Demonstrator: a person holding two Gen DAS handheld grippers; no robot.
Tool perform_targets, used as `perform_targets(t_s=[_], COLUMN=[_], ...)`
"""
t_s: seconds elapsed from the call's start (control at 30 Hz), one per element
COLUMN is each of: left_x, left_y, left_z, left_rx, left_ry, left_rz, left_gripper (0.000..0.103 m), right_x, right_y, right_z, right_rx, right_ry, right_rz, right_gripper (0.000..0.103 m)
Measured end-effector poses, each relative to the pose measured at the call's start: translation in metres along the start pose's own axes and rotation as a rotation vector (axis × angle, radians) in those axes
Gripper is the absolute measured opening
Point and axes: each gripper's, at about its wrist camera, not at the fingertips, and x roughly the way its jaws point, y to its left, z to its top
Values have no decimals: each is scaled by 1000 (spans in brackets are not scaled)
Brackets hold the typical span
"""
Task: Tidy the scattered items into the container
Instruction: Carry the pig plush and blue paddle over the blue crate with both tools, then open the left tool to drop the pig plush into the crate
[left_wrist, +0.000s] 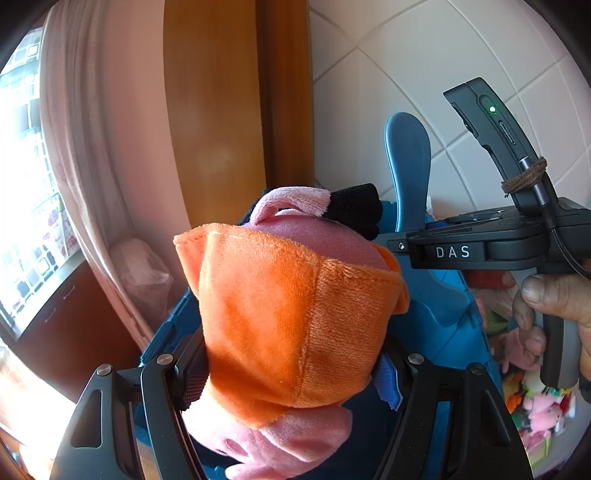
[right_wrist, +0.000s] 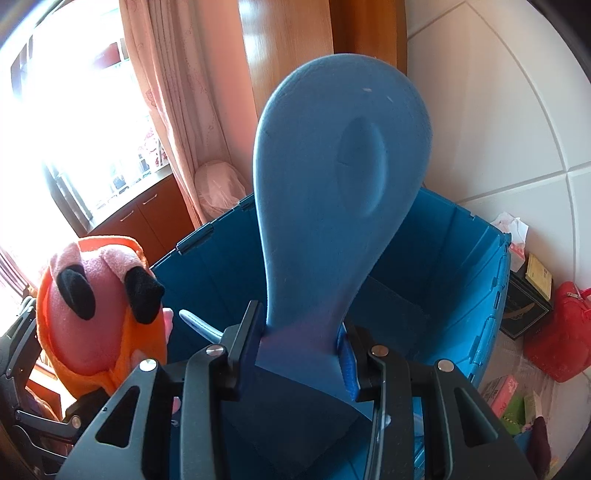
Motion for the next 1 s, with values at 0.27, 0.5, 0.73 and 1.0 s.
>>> perform_targets(t_s=[0.27,0.5,0.73,1.0], left_x=[-2,-8,-13,-27], left_y=[1,-5,-15,-27], left_z=[5,8,8,6], left_rx=[-21,7,18,34], left_ry=[-31,-42,-35,-36], left_rz=[-7,18,8,1], left_gripper=[103,103,103,103], right_x=[-2,-12,-21,-40], right_y=[-8,-7,-9,-12], right_z=[2,-1,-5,-15], right_rx=[17,-15,-10,9], right_ry=[-12,-52,-48,-61], right_rz=[-21,-60,-65,-65], right_gripper=[78,103,103,103])
